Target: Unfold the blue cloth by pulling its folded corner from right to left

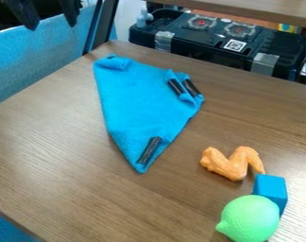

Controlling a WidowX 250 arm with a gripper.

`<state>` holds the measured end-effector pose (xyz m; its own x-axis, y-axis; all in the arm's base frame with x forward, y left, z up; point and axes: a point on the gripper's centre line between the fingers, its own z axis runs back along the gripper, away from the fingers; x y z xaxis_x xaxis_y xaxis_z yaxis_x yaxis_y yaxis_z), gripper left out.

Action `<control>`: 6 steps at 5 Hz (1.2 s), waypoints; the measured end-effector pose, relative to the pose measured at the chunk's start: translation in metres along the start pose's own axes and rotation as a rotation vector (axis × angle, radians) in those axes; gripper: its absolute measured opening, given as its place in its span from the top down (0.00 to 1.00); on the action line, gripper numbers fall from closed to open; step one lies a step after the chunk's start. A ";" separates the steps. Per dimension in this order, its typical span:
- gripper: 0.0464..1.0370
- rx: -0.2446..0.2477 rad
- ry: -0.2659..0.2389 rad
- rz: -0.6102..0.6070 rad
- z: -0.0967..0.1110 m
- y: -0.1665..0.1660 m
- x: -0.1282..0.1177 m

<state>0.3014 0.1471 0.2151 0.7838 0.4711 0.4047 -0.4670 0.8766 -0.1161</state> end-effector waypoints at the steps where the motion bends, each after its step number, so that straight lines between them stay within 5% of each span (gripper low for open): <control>1: 0.04 0.000 0.017 0.014 -0.007 0.000 -0.001; 3: 0.04 -0.025 -0.008 0.212 -0.049 -0.040 0.004; 6: 0.04 -0.029 -0.103 0.233 -0.123 -0.111 0.003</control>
<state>0.4056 0.0633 0.1179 0.6100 0.6494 0.4541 -0.6169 0.7488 -0.2422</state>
